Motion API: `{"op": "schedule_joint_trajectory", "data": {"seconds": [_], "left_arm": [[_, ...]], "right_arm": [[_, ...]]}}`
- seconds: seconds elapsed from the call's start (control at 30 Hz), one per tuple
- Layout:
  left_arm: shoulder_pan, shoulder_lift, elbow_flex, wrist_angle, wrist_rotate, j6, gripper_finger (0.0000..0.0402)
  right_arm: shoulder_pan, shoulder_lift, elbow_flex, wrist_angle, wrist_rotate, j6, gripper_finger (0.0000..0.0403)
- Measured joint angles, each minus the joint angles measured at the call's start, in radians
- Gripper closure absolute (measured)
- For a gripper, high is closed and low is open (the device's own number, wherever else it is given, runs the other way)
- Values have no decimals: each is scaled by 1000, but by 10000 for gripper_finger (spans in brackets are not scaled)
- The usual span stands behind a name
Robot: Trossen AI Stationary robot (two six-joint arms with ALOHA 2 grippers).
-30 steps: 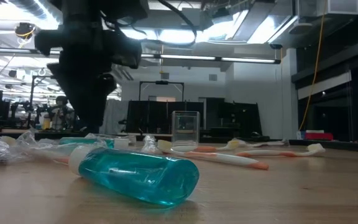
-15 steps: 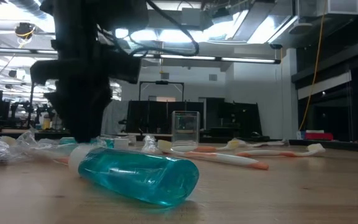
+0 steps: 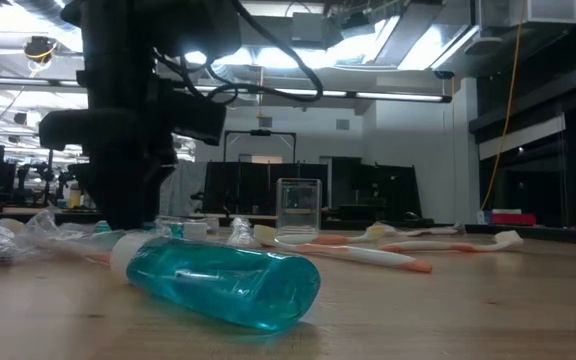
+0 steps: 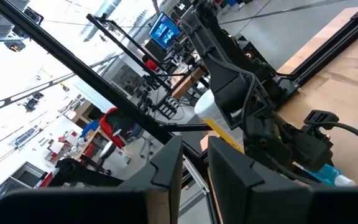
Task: Pick & Place toothbrushing station
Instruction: Put the blue mouthwash into the transparent organizer
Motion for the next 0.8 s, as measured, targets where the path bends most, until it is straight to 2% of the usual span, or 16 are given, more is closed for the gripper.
{"op": "schedule_joint_trajectory", "data": {"seconds": [0.17,0.4,0.57,0.7,0.8], "left_arm": [[1,-4,-2,6,-22,0,271],[32,-59,-13,-18,-139,-32,257],[103,-182,-8,-5,-186,-82,263],[162,-329,-8,136,-222,-99,267],[198,-431,-8,290,-192,-79,267]], "right_arm": [[0,0,0,0,0,0,323],[0,-6,0,0,2,-13,323],[-4,-24,0,3,60,-47,323],[-26,-39,0,6,77,-83,323],[-51,-48,0,19,74,-131,323]]}}
